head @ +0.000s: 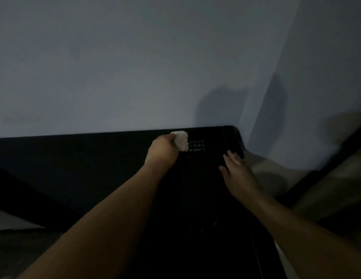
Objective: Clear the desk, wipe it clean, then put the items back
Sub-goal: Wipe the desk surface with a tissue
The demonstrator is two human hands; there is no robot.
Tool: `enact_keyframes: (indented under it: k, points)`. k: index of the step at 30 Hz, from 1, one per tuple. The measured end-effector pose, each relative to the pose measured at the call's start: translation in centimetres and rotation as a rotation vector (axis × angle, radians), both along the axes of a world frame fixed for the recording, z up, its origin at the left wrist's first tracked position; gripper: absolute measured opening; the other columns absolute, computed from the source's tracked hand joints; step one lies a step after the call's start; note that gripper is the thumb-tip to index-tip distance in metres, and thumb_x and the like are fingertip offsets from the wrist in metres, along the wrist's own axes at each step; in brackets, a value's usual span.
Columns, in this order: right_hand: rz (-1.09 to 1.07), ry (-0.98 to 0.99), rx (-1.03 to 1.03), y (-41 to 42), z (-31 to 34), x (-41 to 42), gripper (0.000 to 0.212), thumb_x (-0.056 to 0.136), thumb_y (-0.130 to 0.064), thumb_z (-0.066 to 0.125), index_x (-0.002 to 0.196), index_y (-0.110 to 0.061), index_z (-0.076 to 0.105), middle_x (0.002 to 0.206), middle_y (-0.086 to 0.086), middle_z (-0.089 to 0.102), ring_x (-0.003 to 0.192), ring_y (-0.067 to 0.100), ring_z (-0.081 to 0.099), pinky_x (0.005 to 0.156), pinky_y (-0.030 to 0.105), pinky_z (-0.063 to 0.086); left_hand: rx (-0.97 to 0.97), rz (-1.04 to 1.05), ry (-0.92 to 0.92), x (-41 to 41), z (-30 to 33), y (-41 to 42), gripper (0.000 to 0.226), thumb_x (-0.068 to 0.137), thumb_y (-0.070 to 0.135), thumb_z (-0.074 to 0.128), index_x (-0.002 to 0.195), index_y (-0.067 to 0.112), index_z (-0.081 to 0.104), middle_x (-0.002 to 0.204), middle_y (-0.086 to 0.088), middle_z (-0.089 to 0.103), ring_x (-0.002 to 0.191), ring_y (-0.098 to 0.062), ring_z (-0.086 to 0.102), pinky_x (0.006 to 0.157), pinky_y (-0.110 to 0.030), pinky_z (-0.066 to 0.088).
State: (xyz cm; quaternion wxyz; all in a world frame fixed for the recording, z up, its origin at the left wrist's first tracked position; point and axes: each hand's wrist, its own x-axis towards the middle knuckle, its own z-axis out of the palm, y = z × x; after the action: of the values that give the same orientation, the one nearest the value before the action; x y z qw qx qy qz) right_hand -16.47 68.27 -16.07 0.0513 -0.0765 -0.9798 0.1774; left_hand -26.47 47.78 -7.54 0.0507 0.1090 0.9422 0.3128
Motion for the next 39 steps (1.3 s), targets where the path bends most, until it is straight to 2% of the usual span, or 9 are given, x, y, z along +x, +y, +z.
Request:
enact_keyframes:
  k: [4, 9, 11, 14, 17, 21, 30, 36, 39]
  points:
    - [-0.024, 0.059, -0.008, 0.2, -1.5, -0.5, 0.052, 0.102, -0.037, 0.033, 0.142, -0.006, 0.045, 0.155, 0.009, 0.033, 0.145, 0.025, 0.026, 0.121, 0.037, 0.014, -0.034, -0.030, 0.016, -5.2, -1.7, 4.6, 0.029, 0.098, 0.020, 0.043, 0.119, 0.017, 0.064, 0.113, -0.010, 0.066, 0.101, -0.029, 0.062, 0.093, -0.043, 0.051]
    - [-0.035, 0.126, 0.031, 0.3, -1.4, -0.6, 0.057, 0.100, -0.039, 0.027, 0.122, -0.002, 0.064, 0.136, 0.015, 0.056, 0.126, 0.032, 0.053, 0.109, 0.040, 0.027, -0.442, -0.164, -0.008, -7.3, -3.4, 9.7, 0.044, 0.097, 0.023, 0.042, 0.140, 0.013, 0.046, 0.138, -0.015, 0.052, 0.129, -0.037, 0.045, 0.114, -0.048, 0.026]
    - [-0.036, 0.122, 0.017, 0.3, -1.2, -0.6, 0.065, 0.103, -0.041, 0.018, 0.119, -0.001, 0.066, 0.133, 0.016, 0.059, 0.122, 0.034, 0.056, 0.106, 0.041, 0.029, -0.537, -0.233, -0.003, -6.5, -3.7, 10.2, 0.048, 0.096, 0.022, 0.042, 0.143, 0.014, 0.042, 0.146, -0.013, 0.040, 0.134, -0.042, 0.033, 0.113, -0.052, 0.026]
    - [-0.031, 0.090, -0.008, 0.3, -1.1, -0.6, 0.065, 0.102, -0.042, 0.018, 0.123, -0.002, 0.064, 0.136, 0.015, 0.057, 0.125, 0.033, 0.053, 0.108, 0.040, 0.025, -0.500, -0.264, -0.014, -5.6, -3.5, 9.4, 0.043, 0.095, 0.024, 0.045, 0.138, 0.019, 0.048, 0.148, -0.007, 0.034, 0.133, -0.040, 0.028, 0.100, -0.048, 0.040]
    - [-0.038, 0.107, -0.016, 0.3, -1.4, -0.5, 0.054, 0.097, -0.037, 0.032, 0.125, -0.002, 0.063, 0.137, 0.015, 0.055, 0.128, 0.032, 0.051, 0.111, 0.041, 0.026, -0.553, -0.298, -0.015, -4.4, -3.4, 8.4, 0.050, 0.095, 0.025, 0.046, 0.144, 0.021, 0.040, 0.157, -0.004, 0.023, 0.139, -0.038, 0.022, 0.101, -0.049, 0.041]
    - [-0.034, 0.095, -0.029, 0.2, -1.4, -0.4, 0.057, 0.096, -0.036, 0.028, 0.127, -0.001, 0.061, 0.140, 0.015, 0.052, 0.133, 0.032, 0.047, 0.112, 0.047, 0.032, -0.533, -0.307, -0.030, -0.5, -3.5, 6.2, 0.055, 0.095, 0.027, 0.048, 0.148, 0.025, 0.032, 0.159, 0.000, 0.016, 0.141, -0.034, 0.020, 0.100, -0.049, 0.042]
    - [0.086, -0.160, -0.029, 1.0, 1.3, 0.4, 0.054, 0.104, -0.032, 0.032, 0.151, -0.007, 0.025, 0.161, 0.010, 0.014, 0.149, 0.025, 0.010, 0.121, 0.040, 0.007, -0.558, -0.368, -0.115, 13.6, -3.1, -0.1, 0.062, 0.096, 0.038, 0.051, 0.151, 0.030, 0.024, 0.160, 0.004, 0.009, 0.140, -0.027, 0.021, 0.106, -0.043, 0.041]
    - [0.188, -0.015, -0.155, -2.6, 4.1, 15.1, 0.046, 0.104, -0.021, 0.034, 0.147, -0.005, 0.036, 0.158, 0.008, 0.025, 0.145, 0.024, 0.026, 0.119, 0.036, 0.023, -0.533, -0.272, -0.069, 17.0, -2.4, -0.4, 0.051, 0.097, 0.037, 0.048, 0.145, 0.033, 0.036, 0.158, 0.005, 0.020, 0.140, -0.026, 0.026, 0.102, -0.042, 0.044]
    - [0.111, -0.081, -0.142, -4.2, 2.8, 19.7, 0.051, 0.103, -0.026, 0.032, 0.150, -0.006, 0.031, 0.160, 0.010, 0.018, 0.148, 0.024, 0.017, 0.117, 0.030, 0.011, -0.517, -0.250, -0.067, 17.2, -2.1, -0.1, 0.046, 0.097, 0.034, 0.047, 0.143, 0.033, 0.041, 0.156, 0.005, 0.025, 0.138, -0.027, 0.028, 0.100, -0.042, 0.045]
